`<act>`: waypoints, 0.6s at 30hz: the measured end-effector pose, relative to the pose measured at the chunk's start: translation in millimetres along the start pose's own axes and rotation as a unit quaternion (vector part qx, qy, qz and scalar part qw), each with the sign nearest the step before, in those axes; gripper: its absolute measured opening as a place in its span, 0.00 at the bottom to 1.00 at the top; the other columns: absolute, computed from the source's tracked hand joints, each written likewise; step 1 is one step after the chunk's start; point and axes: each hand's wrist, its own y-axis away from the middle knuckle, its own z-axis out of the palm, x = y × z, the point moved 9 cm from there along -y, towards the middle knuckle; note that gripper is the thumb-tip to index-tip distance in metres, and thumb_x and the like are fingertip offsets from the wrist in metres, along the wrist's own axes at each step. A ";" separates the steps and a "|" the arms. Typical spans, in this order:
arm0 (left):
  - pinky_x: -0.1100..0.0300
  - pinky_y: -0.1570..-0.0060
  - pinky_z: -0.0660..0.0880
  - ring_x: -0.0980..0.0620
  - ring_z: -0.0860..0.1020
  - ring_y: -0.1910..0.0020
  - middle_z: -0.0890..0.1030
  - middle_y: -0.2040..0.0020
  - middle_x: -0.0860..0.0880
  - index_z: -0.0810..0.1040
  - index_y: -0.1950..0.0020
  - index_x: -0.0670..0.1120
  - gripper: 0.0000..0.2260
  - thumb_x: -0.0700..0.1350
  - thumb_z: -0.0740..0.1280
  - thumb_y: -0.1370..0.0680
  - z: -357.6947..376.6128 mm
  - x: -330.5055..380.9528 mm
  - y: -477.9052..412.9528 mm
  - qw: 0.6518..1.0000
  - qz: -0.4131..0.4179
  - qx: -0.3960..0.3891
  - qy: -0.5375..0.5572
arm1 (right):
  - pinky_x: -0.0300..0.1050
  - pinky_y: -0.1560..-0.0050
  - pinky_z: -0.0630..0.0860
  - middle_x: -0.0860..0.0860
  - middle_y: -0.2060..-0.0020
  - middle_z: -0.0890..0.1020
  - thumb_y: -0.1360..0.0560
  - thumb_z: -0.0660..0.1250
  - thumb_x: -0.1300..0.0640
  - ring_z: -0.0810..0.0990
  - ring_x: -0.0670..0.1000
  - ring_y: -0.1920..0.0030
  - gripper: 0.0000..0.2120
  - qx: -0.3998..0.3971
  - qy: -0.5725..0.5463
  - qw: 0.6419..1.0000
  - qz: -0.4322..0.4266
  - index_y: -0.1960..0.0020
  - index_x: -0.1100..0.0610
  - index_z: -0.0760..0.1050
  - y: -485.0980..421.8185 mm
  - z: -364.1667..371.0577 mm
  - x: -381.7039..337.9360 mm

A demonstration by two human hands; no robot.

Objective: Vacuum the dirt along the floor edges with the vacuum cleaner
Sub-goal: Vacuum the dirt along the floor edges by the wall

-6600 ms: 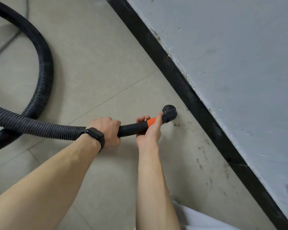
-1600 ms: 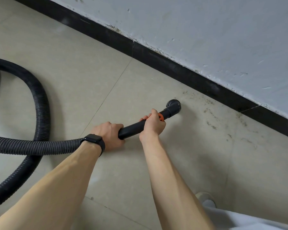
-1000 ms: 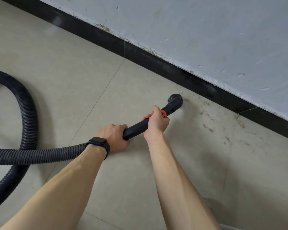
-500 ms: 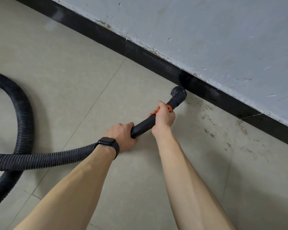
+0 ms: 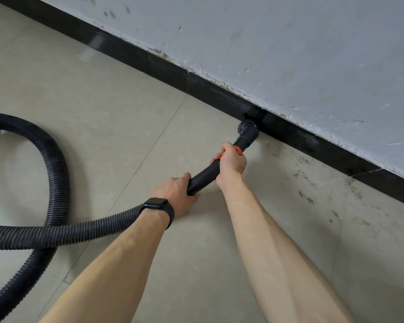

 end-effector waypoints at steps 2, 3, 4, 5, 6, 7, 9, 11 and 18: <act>0.58 0.70 0.66 0.49 0.73 0.67 0.72 0.64 0.53 0.66 0.53 0.51 0.08 0.51 0.64 0.26 -4.2 -6.5 -1.7 1.000 -0.005 0.007 0.008 | 0.41 0.73 0.72 0.52 0.70 0.72 0.27 0.66 0.64 0.69 0.51 0.77 0.08 -0.004 0.013 1.000 -0.001 0.50 0.59 0.70 -0.5 9.6 1.6; 0.58 0.69 0.67 0.48 0.73 0.66 0.72 0.64 0.52 0.67 0.53 0.51 0.08 0.51 0.64 0.26 -4.8 -9.4 -2.5 1.000 -0.007 0.007 0.013 | 0.41 0.73 0.72 0.53 0.71 0.72 0.27 0.66 0.64 0.69 0.51 0.77 0.08 -0.005 0.018 1.000 -0.001 0.50 0.59 0.70 -0.6 13.7 2.8; 0.57 0.69 0.67 0.47 0.74 0.66 0.72 0.64 0.52 0.67 0.53 0.51 0.08 0.51 0.64 0.26 -4.9 -12.5 -2.9 1.000 -0.009 0.008 0.017 | 0.41 0.74 0.72 0.52 0.73 0.72 0.27 0.66 0.64 0.69 0.51 0.77 0.08 -0.006 0.021 1.000 -0.001 0.50 0.59 0.69 -0.8 17.3 4.3; 0.57 0.69 0.67 0.46 0.74 0.65 0.72 0.64 0.52 0.67 0.52 0.50 0.08 0.50 0.64 0.25 -4.4 -16.0 -3.2 1.000 -0.012 0.009 0.022 | 0.41 0.74 0.72 0.51 0.75 0.72 0.27 0.66 0.65 0.69 0.50 0.78 0.08 -0.008 0.023 1.000 -0.001 0.51 0.59 0.69 -0.9 21.4 5.9; 0.57 0.70 0.66 0.46 0.74 0.65 0.72 0.64 0.52 0.66 0.53 0.50 0.08 0.50 0.64 0.25 -3.5 -19.7 -3.3 0.999 -0.014 0.011 0.029 | 0.41 0.74 0.72 0.50 0.76 0.71 0.27 0.66 0.65 0.68 0.50 0.79 0.08 -0.012 0.027 1.000 -0.002 0.51 0.59 0.69 -0.8 26.0 8.0; 0.57 0.70 0.65 0.46 0.74 0.65 0.73 0.63 0.51 0.66 0.53 0.50 0.08 0.49 0.65 0.25 -2.3 -24.0 -3.5 0.999 -0.017 0.013 0.038 | 0.41 0.74 0.72 0.49 0.76 0.71 0.27 0.66 0.66 0.69 0.49 0.79 0.08 -0.018 0.031 0.999 -0.003 0.51 0.59 0.69 -0.3 31.2 9.9; 0.57 0.71 0.64 0.47 0.74 0.67 0.74 0.63 0.50 0.66 0.55 0.50 0.08 0.49 0.65 0.26 -1.0 -34.3 -4.7 0.997 -0.031 0.019 0.067 | 0.41 0.74 0.73 0.51 0.73 0.72 0.27 0.66 0.66 0.69 0.50 0.78 0.08 -0.028 0.048 0.998 -0.010 0.50 0.59 0.70 0.5 43.2 12.2; 0.58 0.71 0.67 0.48 0.75 0.67 0.75 0.64 0.50 0.67 0.56 0.51 0.08 0.49 0.66 0.28 -1.2 -47.8 -6.5 0.993 -0.058 0.024 0.103 | 0.41 0.75 0.73 0.53 0.71 0.73 0.26 0.66 0.64 0.70 0.52 0.78 0.06 -0.035 0.083 0.996 -0.021 0.51 0.59 0.70 1.2 58.5 13.1; 0.59 0.70 0.74 0.49 0.77 0.68 0.77 0.64 0.50 0.68 0.58 0.53 0.09 0.52 0.67 0.32 -8.9 -62.6 -5.0 0.974 -0.121 0.040 0.188 | 0.46 0.68 0.80 0.53 0.64 0.79 0.22 0.71 0.55 0.82 0.52 0.74 0.11 -0.158 0.266 0.951 -0.030 0.48 0.56 0.70 6.2 110.5 -1.8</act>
